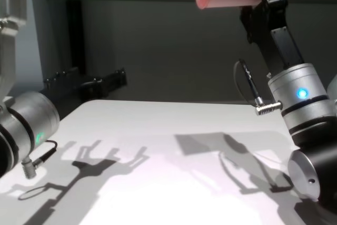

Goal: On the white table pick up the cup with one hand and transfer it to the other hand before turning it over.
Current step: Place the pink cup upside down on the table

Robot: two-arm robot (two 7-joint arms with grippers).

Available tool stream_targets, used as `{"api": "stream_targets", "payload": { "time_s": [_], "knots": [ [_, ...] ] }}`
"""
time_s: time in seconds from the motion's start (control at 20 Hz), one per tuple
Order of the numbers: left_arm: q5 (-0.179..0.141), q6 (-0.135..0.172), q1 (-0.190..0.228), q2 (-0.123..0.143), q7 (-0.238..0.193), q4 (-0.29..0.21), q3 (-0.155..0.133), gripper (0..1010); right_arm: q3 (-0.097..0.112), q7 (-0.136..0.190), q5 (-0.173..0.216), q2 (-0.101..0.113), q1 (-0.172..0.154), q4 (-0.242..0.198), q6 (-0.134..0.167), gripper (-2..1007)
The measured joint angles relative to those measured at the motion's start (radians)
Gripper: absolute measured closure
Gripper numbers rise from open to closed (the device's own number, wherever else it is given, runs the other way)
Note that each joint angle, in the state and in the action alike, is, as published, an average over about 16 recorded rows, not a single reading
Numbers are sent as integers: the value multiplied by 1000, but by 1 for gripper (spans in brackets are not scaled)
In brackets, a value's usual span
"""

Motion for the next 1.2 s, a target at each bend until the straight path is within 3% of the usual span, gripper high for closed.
{"api": "stream_targets", "payload": {
  "time_s": [0.5,1.2],
  "knots": [
    [72,-16,38,3,21,9,6,9,0,0,0,0,0,0,0,219],
    [80,0,64,4,39,3,-14,9,-3,-8,-8,4,-3,-12,-9,219]
  ]
}}
